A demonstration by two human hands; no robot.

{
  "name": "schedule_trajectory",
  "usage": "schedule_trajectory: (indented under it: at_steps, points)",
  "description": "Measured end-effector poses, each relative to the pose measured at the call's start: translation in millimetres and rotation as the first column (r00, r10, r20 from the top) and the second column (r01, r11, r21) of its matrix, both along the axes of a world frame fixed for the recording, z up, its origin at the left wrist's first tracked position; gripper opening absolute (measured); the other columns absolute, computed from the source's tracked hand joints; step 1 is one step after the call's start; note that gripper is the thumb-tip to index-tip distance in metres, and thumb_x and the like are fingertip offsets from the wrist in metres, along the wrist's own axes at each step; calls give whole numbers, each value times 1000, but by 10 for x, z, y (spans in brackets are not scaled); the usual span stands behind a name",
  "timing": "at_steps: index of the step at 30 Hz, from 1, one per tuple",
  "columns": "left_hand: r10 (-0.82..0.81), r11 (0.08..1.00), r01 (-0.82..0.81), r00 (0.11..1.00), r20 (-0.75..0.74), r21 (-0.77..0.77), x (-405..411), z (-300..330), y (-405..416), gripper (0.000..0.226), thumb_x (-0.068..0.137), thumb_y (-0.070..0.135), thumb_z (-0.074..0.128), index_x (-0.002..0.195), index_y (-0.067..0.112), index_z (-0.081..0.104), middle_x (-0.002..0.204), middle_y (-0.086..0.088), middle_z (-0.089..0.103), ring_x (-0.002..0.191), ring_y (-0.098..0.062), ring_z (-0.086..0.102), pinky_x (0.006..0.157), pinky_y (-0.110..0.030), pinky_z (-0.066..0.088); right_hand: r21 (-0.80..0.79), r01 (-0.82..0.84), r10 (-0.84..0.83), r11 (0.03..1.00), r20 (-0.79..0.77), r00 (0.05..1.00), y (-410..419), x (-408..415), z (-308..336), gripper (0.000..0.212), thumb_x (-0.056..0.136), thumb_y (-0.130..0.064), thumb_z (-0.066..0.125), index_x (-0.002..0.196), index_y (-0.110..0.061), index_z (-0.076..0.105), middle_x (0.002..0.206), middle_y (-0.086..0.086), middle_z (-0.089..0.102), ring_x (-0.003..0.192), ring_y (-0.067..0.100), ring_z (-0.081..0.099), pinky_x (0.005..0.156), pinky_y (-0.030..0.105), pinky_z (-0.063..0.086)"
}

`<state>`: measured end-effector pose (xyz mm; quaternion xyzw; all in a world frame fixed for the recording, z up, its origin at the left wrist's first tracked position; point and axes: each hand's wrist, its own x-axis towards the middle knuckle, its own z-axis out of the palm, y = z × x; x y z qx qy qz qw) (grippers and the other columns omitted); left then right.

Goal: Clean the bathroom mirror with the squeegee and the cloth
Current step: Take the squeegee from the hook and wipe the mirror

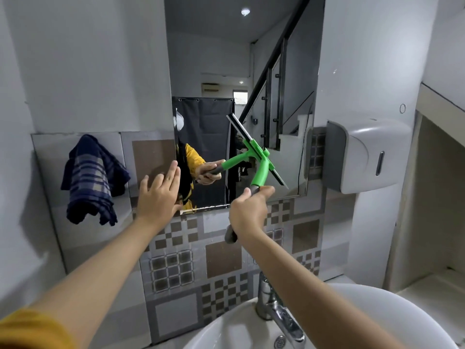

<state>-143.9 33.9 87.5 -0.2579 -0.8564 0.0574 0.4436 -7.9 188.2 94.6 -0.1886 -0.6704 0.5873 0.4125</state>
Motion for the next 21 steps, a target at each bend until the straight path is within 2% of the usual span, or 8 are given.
schedule_trajectory:
  at_steps: [6, 11, 17, 21]
  points:
    - [-44, 999, 44, 999, -30, -3, -38, -27, -56, 100, 59, 42, 82, 139, 4, 35, 149, -11, 33, 112, -32, 52, 92, -57, 41, 98, -53, 51, 994, 23, 998, -271, 64, -106, 15, 101, -19, 35, 112, -12, 29, 70, 4, 50, 55, 18, 50, 47, 30, 42]
    - [-36, 999, 36, 998, -43, 0, -84, -61, -76, 104, 58, 47, 80, 141, 6, 32, 149, -9, 33, 112, -30, 51, 93, -58, 40, 220, -97, 96, 971, 17, 995, -365, 137, -224, 10, 101, -19, 36, 100, -22, 26, 74, 3, 51, 54, 15, 49, 45, 29, 43]
    - [-29, 999, 30, 999, -42, 33, -108, -106, -86, 103, 58, 49, 80, 140, 8, 34, 148, -11, 35, 120, -31, 50, 95, -59, 39, 236, -108, 111, 966, 2, 994, -473, 115, -257, 12, 101, -18, 36, 98, -24, 26, 72, 2, 51, 54, 15, 50, 47, 31, 45]
    - [-47, 997, 50, 998, -50, 52, -126, -141, -99, 100, 60, 47, 80, 141, 9, 34, 148, -12, 36, 124, -30, 47, 95, -59, 38, 322, -98, 95, 942, 24, 995, -481, 101, -364, 12, 101, -18, 34, 99, -25, 24, 70, 0, 51, 54, 14, 50, 47, 32, 43]
